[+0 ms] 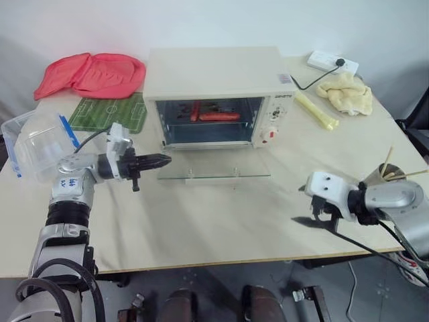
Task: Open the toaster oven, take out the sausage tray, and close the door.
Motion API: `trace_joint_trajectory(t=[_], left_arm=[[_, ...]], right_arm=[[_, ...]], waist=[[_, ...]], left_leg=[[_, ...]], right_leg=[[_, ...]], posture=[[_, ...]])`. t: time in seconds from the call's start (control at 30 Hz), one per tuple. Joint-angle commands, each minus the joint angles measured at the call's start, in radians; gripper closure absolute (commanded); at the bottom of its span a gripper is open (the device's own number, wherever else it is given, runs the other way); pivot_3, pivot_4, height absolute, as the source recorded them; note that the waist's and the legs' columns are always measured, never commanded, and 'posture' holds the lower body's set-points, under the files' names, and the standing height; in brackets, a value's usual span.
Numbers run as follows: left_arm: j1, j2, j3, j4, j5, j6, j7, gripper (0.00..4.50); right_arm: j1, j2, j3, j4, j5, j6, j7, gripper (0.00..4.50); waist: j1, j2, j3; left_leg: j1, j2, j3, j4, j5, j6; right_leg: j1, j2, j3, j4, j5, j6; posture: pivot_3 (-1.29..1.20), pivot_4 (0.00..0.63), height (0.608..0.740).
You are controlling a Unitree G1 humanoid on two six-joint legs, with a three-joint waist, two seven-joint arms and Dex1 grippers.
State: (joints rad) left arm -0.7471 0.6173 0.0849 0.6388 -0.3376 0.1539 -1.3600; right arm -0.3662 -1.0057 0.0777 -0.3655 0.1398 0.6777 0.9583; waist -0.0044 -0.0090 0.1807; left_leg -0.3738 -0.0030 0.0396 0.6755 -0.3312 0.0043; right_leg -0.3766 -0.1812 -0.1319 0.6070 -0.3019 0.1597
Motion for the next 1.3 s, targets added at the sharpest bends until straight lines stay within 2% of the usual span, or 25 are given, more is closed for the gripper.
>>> trace_joint_trajectory(t=[0.03, 0.17, 0.47, 0.7, 0.83, 0.93, 1.13, 1.3], left_arm=[[0.031, 0.011, -0.016, -0.067, 0.011, 0.030, 0.016, 4.47], [0.081, 0.007, -0.038, -0.113, 0.027, 0.040, 0.037, 4.47], [0.149, 0.020, -0.063, -0.168, 0.053, 0.029, 0.065, 4.47], [0.162, -0.103, 0.118, -0.222, -0.093, -0.089, 0.199, 4.47], [0.206, -0.134, 0.187, -0.315, -0.199, -0.003, 0.239, 4.47], [0.262, -0.141, 0.213, -0.402, -0.257, 0.052, 0.262, 3.90], [0.376, -0.169, 0.275, -0.556, -0.346, 0.068, 0.321, 2.04], [0.417, -0.205, 0.318, -0.584, -0.304, -0.007, 0.458, 0.64]], right_arm=[[-0.072, 0.045, -0.002, -0.040, -0.024, 0.005, -0.069, 0.00], [-0.179, 0.143, 0.060, -0.060, -0.058, -0.005, -0.136, 0.00], [-0.289, 0.275, 0.179, -0.049, -0.142, -0.067, -0.202, 0.00], [-0.416, 0.440, 0.352, 0.111, -0.316, -0.248, -0.282, 0.00], [-0.519, 0.521, 0.439, 0.305, -0.454, -0.356, -0.344, 0.00], [-0.573, 0.568, 0.462, 0.432, -0.524, -0.401, -0.392, 0.00], [-0.675, 0.681, 0.460, 0.671, -0.614, -0.467, -0.505, 0.00], [-0.696, 0.723, 0.459, 0.777, -0.638, -0.530, -0.529, 0.00]], waist=[[0.003, 0.000, 0.000], [0.003, 0.000, 0.000], [0.004, 0.000, 0.000], [0.001, 0.000, 0.000], [-0.011, 0.000, 0.000], [-0.024, 0.000, 0.000], [-0.038, 0.000, 0.000], [-0.043, 0.000, 0.000]], left_leg=[[0.000, 0.000, 0.000, 0.000, 0.000, 0.000], [-0.001, 0.000, -0.001, 0.001, 0.000, 0.000], [-0.002, 0.000, -0.003, 0.004, 0.000, 0.001], [-0.002, 0.000, -0.003, 0.005, 0.000, 0.000], [-0.002, 0.000, -0.004, 0.005, 0.000, 0.000], [-0.002, 0.000, -0.004, 0.004, 0.000, 0.000], [-0.002, 0.001, -0.005, 0.003, -0.001, 0.000], [-0.002, 0.001, -0.006, 0.003, -0.001, -0.001]], right_leg=[[0.000, 0.000, 0.000, 0.000, 0.000, 0.000], [0.000, 0.000, 0.000, 0.001, 0.000, 0.000], [0.000, 0.000, -0.001, 0.002, 0.000, 0.000], [0.000, 0.000, -0.001, 0.004, 0.000, 0.000], [-0.001, 0.000, -0.001, 0.004, 0.000, 0.000], [-0.001, 0.000, -0.002, 0.005, 0.000, 0.000], [-0.001, 0.000, -0.002, 0.005, 0.000, 0.000], [-0.001, 0.000, -0.002, 0.005, 0.000, 0.000]], posture=[[0.00, 0.150, 0.740], [0.00, 0.150, 0.740], [0.00, 0.150, 0.740], [0.00, 0.150, 0.740], [0.00, 0.150, 0.740], [0.00, 0.150, 0.740], [0.00, 0.150, 0.740], [0.00, 0.150, 0.740]])
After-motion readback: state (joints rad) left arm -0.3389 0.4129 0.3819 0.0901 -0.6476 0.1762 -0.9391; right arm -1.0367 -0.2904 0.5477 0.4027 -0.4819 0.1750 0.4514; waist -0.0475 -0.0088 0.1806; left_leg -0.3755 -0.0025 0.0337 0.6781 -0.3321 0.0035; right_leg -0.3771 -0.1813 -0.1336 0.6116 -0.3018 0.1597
